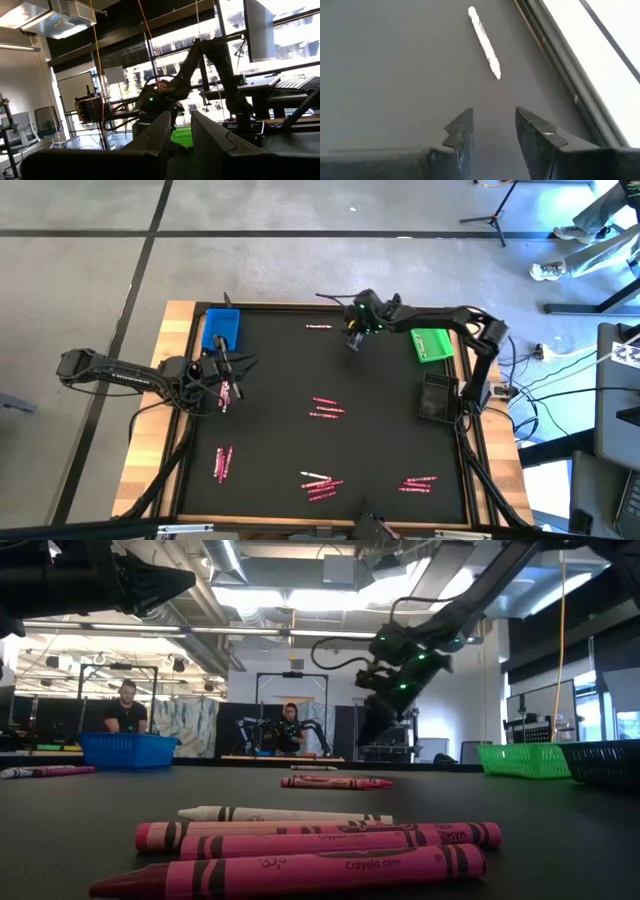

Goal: Sort crayons
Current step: Put the white crayon into the green bin

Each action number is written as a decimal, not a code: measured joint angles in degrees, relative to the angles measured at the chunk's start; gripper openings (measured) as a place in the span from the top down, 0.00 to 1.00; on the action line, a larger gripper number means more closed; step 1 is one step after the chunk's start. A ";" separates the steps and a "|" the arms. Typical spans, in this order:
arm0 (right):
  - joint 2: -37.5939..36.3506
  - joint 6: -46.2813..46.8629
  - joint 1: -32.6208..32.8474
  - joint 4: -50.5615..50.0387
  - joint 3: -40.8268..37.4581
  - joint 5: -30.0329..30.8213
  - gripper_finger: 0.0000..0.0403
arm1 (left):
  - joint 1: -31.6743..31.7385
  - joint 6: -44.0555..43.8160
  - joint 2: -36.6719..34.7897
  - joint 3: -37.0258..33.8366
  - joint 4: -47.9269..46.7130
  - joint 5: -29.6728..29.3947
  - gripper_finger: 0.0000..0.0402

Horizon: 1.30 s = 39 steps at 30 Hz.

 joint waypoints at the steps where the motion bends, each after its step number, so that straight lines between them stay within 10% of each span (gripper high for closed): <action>1: 0.91 -1.22 0.00 -0.56 1.56 -0.52 0.65 | -0.01 0.07 0.01 0.02 0.04 -0.09 0.82; 22: 21.99 -14.64 -0.65 -24.18 35.46 -5.10 0.65 | 2.56 2.44 0.00 0.02 2.22 0.08 0.82; 39: 24.59 -19.20 -2.69 -30.02 37.98 -6.45 0.65 | 2.56 2.40 0.00 0.02 2.00 0.08 0.82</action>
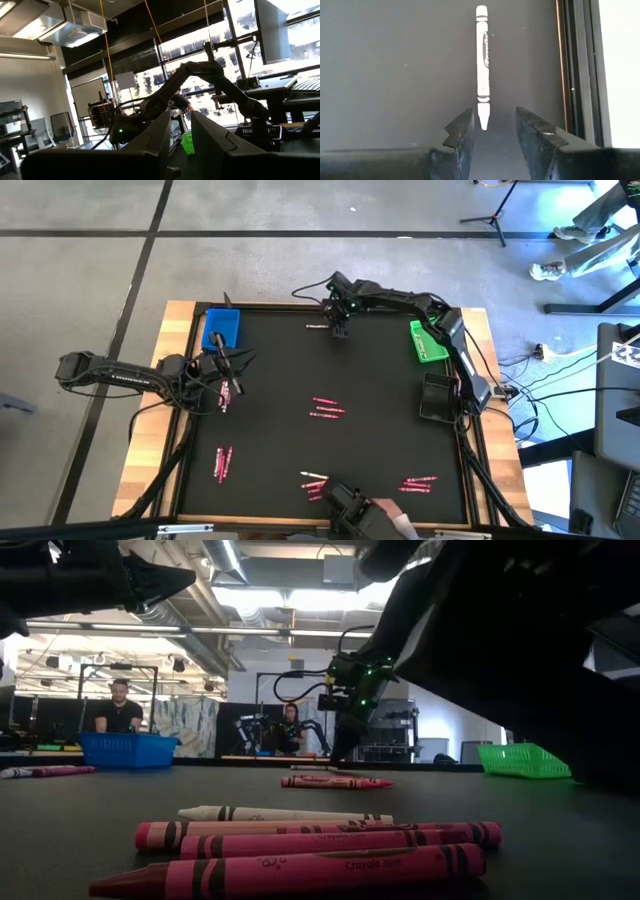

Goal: Sort crayons
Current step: Put the white crayon into the green bin

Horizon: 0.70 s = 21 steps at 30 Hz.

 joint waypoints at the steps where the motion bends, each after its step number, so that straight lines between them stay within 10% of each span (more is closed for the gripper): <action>1: 0.00 -0.49 -0.06 -0.05 0.00 -0.03 0.65 | 0.00 0.00 0.00 0.00 0.00 0.00 0.82; 21: -6.01 -1.83 -0.24 -4.25 -0.04 0.06 0.65 | 2.37 -1.46 3.84 0.34 -0.34 -0.52 0.82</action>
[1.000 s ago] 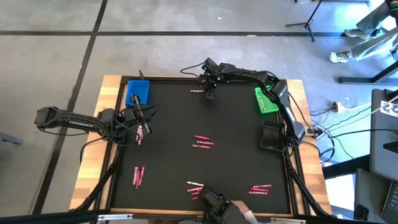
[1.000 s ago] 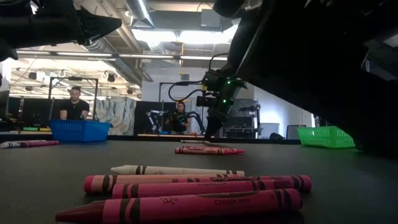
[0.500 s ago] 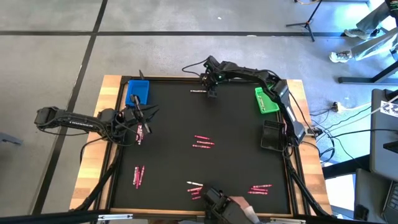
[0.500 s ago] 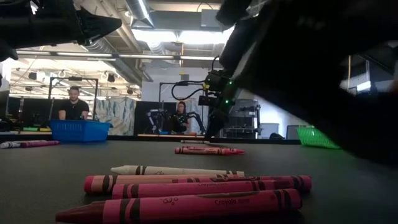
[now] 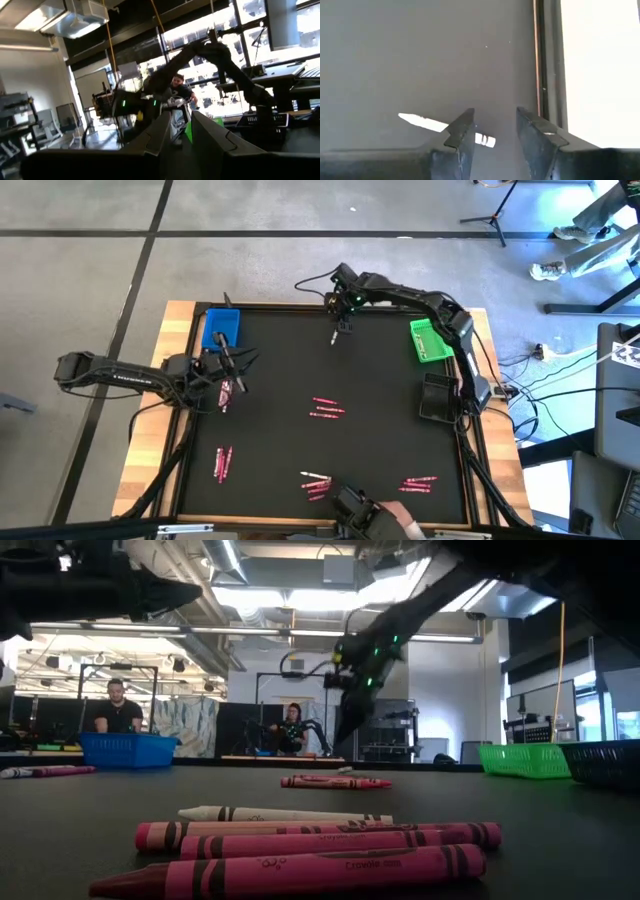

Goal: Sort crayons
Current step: Put the white crayon into the green bin

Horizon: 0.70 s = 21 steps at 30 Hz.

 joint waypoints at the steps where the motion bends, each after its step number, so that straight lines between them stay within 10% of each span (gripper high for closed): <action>1: -1.18 0.05 0.00 -1.61 0.02 0.02 0.65 | 0.75 -1.00 1.02 0.57 0.00 0.00 0.82; 12: -8.20 4.63 0.81 -17.94 -7.20 4.24 0.65 | 5.57 -6.02 16.78 11.84 -16.25 0.55 0.82; 21: -11.99 3.21 2.44 -12.02 -23.03 13.77 0.65 | 5.93 -5.97 21.75 13.58 -15.97 0.55 0.82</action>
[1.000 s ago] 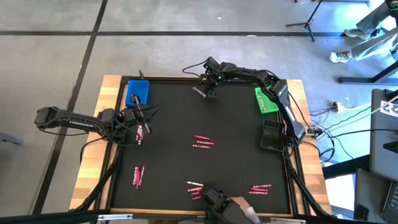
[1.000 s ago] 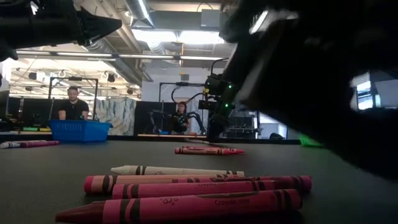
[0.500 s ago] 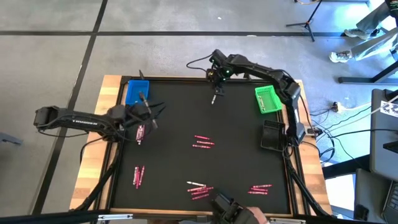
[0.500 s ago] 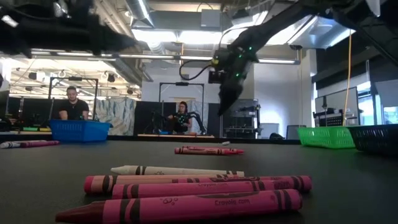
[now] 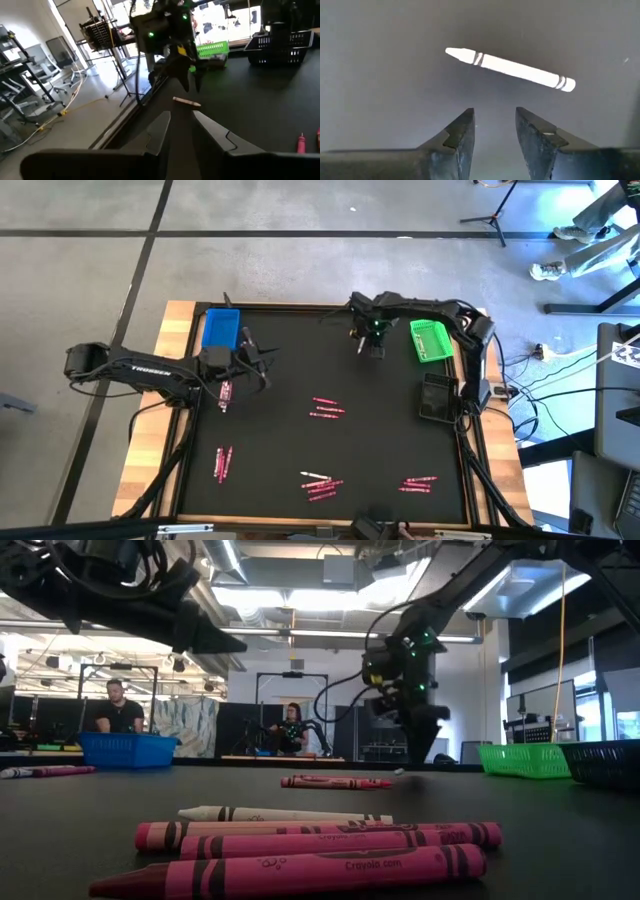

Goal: Sort crayons
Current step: Put the white crayon into the green bin

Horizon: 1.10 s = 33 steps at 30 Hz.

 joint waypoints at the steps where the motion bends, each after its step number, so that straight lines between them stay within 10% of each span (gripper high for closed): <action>1: -0.14 -0.29 0.26 0.75 -0.83 0.55 0.65 | 0.00 0.00 -0.02 0.02 0.26 -0.02 0.82; 19: -0.12 -3.52 3.18 5.61 -2.94 10.56 0.65 | 0.00 0.02 -0.04 0.02 0.29 -0.02 0.82; 33: -0.07 -4.87 3.16 18.23 -0.61 -3.61 0.65 | 0.00 0.02 -0.04 0.02 0.70 -0.02 0.82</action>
